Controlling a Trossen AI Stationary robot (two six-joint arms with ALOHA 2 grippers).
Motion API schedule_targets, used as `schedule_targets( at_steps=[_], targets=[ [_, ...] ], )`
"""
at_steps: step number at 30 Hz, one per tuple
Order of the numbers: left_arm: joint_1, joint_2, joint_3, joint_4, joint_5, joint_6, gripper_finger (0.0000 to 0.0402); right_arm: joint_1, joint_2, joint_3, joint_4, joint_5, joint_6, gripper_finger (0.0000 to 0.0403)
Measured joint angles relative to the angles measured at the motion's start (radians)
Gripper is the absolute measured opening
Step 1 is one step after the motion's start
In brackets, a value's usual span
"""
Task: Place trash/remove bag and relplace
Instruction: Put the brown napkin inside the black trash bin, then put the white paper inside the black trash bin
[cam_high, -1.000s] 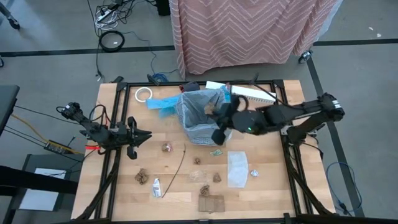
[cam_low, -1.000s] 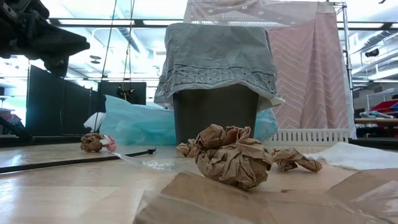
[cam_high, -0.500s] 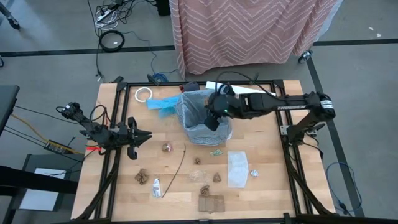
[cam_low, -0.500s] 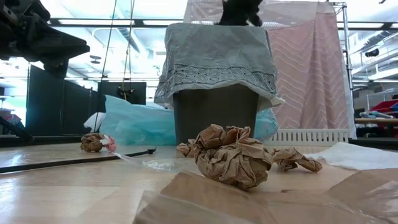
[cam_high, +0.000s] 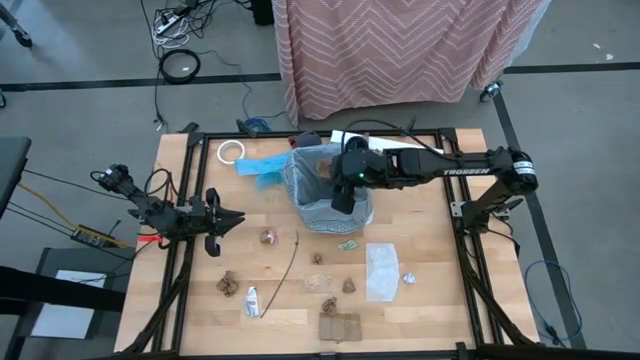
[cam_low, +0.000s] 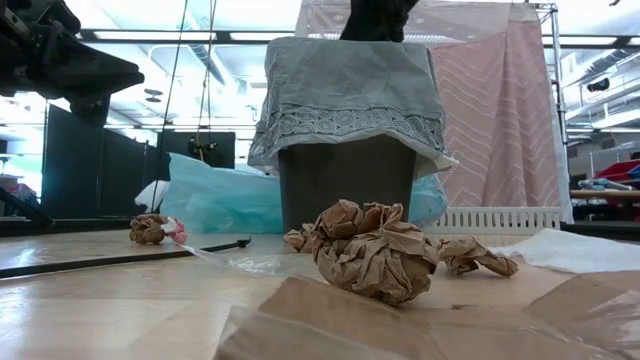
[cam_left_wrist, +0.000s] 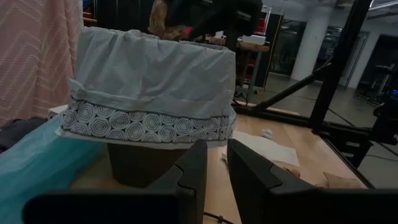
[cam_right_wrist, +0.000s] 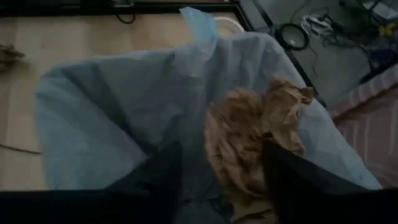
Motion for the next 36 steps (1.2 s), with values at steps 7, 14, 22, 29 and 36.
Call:
schedule_targets(
  at_steps=[7,14,22,29,36],
  targets=[
    [0.000,0.000,0.000,-0.001,0.001,0.001,0.0072,0.060,-0.023,0.001,-0.180,0.008,0.025,0.0285],
    [0.000,0.000,0.000,-0.001,0.002,0.002,0.0072,0.160,-0.109,0.001,-0.356,0.041,0.100,0.0271],
    [0.000,0.000,0.000,-0.001,0.003,-0.002,0.0072,0.279,-0.292,0.002,-0.382,0.072,0.295,0.0270],
    [0.000,0.000,0.000,-0.008,0.027,-0.048,0.0072,0.452,-0.355,-0.135,-0.621,0.061,0.741,0.0258],
    [0.000,0.000,0.000,-0.032,0.042,-0.055,0.0072,0.665,-0.330,-0.484,-0.475,0.020,1.097,0.0259]
  ],
)
